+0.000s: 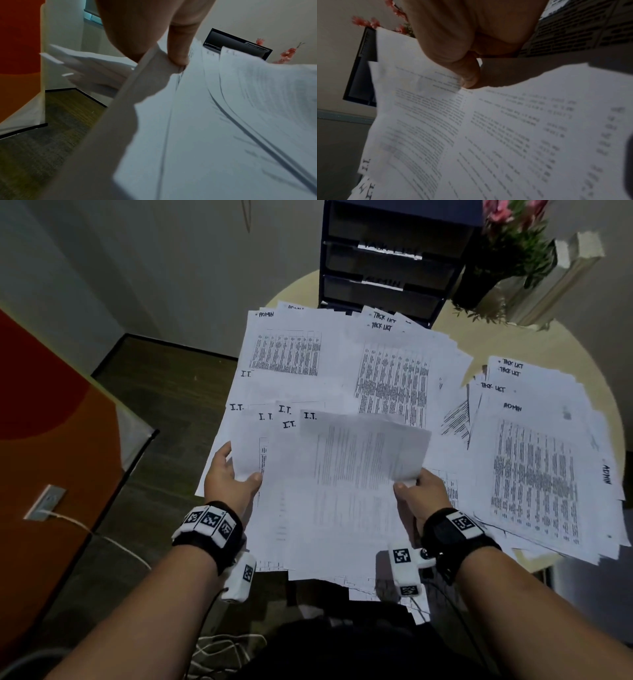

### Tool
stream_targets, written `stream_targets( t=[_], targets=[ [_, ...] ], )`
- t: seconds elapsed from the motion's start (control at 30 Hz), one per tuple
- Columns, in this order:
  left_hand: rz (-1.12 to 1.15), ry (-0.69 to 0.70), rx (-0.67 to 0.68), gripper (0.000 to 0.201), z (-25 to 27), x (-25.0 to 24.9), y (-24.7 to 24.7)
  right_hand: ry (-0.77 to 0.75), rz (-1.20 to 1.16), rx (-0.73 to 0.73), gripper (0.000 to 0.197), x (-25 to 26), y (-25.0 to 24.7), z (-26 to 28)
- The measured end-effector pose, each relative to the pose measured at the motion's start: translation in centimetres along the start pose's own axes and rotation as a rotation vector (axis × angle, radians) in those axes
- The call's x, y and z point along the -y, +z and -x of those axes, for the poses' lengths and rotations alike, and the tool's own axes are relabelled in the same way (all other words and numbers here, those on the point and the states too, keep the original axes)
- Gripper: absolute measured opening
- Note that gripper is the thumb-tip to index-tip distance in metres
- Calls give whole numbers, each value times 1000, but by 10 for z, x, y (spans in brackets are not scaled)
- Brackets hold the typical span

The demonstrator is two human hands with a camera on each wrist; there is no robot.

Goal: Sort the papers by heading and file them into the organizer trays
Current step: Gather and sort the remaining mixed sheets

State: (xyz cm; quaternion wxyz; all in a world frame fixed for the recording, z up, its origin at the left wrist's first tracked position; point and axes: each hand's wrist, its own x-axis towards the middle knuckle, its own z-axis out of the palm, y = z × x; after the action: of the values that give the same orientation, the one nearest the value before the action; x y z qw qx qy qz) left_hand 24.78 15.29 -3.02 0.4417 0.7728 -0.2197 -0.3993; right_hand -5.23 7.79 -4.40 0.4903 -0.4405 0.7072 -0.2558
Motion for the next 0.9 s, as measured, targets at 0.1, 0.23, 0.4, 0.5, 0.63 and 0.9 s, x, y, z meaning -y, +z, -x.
stream_targets(
  t=[0.1, 0.23, 0.4, 0.5, 0.63, 0.9],
  targets=[
    [-24, 25, 9, 71, -4, 4, -1, 66, -90, 8, 28, -3, 3, -3],
    [94, 20, 52, 59, -6, 6, 1, 127, -199, -20, 17, 2, 7, -1],
    [214, -28, 136, 51, -13, 8, 4, 120, -362, 128, 29, 7, 3, 1],
    [233, -64, 174, 35, -14, 0, 12, 82, -341, 93, 32, 13, 16, -5],
    [196, -177, 229, 56, -2, -11, 25, 84, -412, 30, 32, 32, 39, -1],
    [-238, 138, 275, 86, -22, -49, 13, -75, -399, -16, 52, 71, 71, -2]
  ],
)
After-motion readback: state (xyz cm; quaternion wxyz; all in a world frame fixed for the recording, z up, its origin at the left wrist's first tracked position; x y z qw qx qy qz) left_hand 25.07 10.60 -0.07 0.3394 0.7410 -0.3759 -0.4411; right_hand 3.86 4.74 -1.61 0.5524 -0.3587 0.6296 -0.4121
